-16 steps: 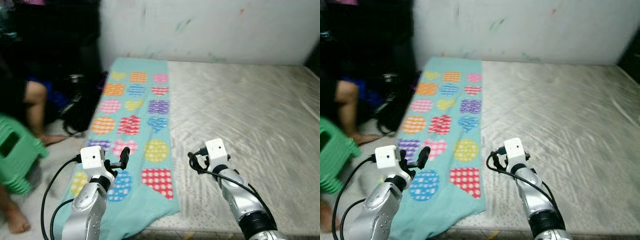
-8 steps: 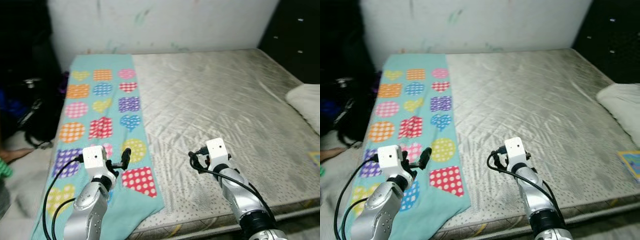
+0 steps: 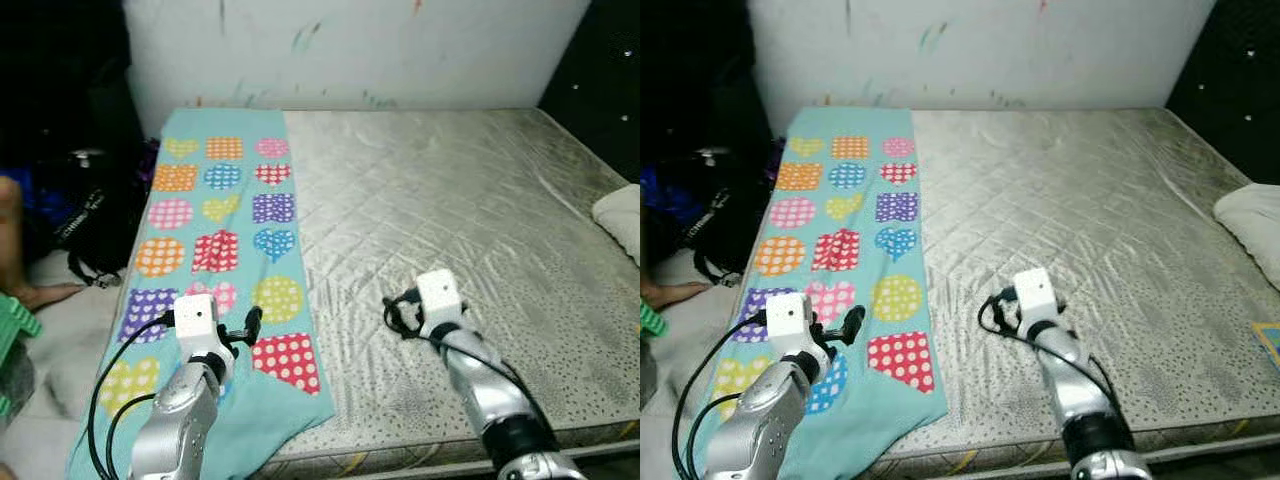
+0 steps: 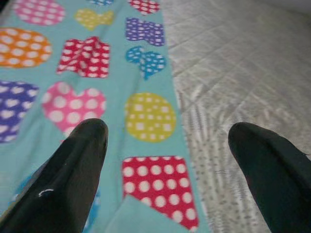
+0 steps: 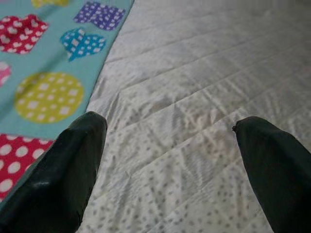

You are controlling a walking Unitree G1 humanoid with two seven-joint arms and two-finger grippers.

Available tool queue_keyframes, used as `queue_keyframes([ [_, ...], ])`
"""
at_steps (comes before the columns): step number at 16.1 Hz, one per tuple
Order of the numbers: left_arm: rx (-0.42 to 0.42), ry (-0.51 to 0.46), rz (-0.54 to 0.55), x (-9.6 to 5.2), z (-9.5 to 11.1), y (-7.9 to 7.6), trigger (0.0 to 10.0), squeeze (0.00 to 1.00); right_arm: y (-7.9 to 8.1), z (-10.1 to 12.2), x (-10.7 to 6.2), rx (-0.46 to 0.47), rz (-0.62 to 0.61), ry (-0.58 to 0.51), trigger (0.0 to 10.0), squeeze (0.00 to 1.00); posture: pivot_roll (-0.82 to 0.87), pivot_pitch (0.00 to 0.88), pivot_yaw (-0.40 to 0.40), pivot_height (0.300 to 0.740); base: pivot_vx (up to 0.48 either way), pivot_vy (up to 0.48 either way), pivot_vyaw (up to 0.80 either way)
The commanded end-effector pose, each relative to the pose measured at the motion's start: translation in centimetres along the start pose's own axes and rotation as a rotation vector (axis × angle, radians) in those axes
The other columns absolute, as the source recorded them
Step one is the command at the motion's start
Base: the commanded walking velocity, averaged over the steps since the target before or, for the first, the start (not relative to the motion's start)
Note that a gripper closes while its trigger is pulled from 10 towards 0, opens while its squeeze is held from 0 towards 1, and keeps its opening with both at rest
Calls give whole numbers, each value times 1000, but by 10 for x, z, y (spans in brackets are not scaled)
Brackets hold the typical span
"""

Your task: Clean up the room

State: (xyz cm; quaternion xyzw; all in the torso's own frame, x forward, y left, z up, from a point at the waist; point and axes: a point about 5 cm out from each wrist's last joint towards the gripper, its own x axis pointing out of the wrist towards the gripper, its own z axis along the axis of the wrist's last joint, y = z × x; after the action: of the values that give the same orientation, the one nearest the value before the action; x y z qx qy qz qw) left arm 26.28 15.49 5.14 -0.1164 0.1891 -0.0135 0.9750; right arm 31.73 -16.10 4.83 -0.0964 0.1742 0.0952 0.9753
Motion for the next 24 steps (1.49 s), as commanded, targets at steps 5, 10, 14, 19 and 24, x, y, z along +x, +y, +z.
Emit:
queue_keyframes([
  [5, 19, 38, 84, 0, -2, 14, 10000, 0, -6, -3, 1, -7, -8, 24, 10000, 0, -78, 0, -26, 740, 0, 0, 0],
  [10, 99, -15, 38, -2, -1, 19, 10000, 0, -5, -17, -2, -24, 32, 107, 10000, 0, -72, 0, -31, 740, 0, 0, 0],
  [14, 58, -6, 20, -12, -8, 18, 10000, 0, -17, -23, -14, -7, -4, 105, 10000, 0, -81, 0, -34, 740, 0, 0, 0],
  [19, 33, -65, -1, -13, 7, 14, 10000, 0, -15, -10, -17, 103, -21, 29, 10000, 0, -70, 0, -14, 740, 0, 0, 0],
  [24, 30, -68, -2, -18, 8, 12, 10000, 0, 0, -6, -23, 116, 36, -4, 10000, 0, -79, 0, -13, 740, 0, 0, 0],
])
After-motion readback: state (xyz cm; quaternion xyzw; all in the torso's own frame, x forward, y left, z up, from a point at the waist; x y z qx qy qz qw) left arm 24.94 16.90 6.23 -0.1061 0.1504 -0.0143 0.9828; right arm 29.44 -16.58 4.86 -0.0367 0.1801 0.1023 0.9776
